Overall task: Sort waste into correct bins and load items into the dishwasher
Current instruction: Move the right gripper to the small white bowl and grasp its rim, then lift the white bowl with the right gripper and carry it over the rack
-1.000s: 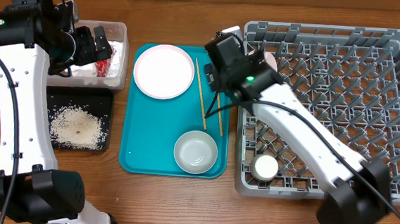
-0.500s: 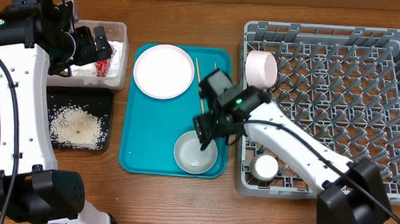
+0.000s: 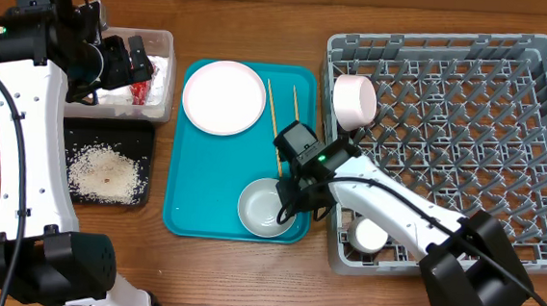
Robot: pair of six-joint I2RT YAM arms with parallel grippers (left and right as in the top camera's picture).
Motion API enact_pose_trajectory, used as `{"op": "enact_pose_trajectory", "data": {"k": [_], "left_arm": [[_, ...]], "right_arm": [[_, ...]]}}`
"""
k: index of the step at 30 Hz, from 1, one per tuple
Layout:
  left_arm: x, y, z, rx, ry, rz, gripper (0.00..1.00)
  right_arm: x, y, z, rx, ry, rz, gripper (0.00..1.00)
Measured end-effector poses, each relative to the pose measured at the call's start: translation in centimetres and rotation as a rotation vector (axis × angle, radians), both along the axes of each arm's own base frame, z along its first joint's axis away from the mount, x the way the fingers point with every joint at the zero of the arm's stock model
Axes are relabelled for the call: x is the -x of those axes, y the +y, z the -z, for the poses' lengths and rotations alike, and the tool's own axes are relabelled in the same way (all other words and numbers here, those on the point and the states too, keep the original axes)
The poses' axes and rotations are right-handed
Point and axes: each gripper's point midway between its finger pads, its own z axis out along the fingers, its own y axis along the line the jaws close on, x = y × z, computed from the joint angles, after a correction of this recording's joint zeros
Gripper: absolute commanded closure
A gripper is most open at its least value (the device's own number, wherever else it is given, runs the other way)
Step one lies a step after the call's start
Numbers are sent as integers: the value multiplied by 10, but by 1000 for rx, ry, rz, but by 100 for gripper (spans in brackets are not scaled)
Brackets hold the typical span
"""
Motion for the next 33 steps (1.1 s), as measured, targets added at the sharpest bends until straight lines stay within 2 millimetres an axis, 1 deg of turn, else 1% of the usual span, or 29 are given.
{"op": "enact_pose_trajectory", "data": {"k": [4,6,9,12,15,16,18,20,22,23,24,25,27,29,31,33], "left_arm": [[0,0,0,0,0,0,0],[0,0,0,0,0,0,0],[0,0,0,0,0,0,0],[0,0,0,0,0,0,0],[0,0,0,0,0,0,0],[0,0,0,0,0,0,0],[0,0,0,0,0,0,0],[0,0,0,0,0,0,0],[0,0,0,0,0,0,0],[0,0,0,0,0,0,0],[0,0,0,0,0,0,0],[0,0,0,0,0,0,0],[0,0,0,0,0,0,0],[0,0,0,0,-1,0,0],[0,0,0,0,0,0,0],[0,0,0,0,-1,0,0]], "right_arm": [[5,8,0,17,-27,-31,67],[7,9,1,26,-34,-39,82],[6,7,1,40,-44,-25,96],[5,3,0,61,-47,7,96],[3,0,-11,85,-40,34,96],[1,1,-19,91,-46,43,96],[-12,5,-42,90,-88,68,96],[-30,7,-73,91,-162,109,96],[-45,-4,-107,124,-252,167,96],[-54,-19,-136,158,-337,226,96],[-58,-25,-146,165,-369,251,96],[-61,-37,-160,190,-418,293,96],[-62,-74,-187,288,-510,404,96],[-58,-114,-204,403,-574,521,96],[-57,-136,-211,468,-614,605,96],[-61,-150,-216,492,-659,705,96]]}}
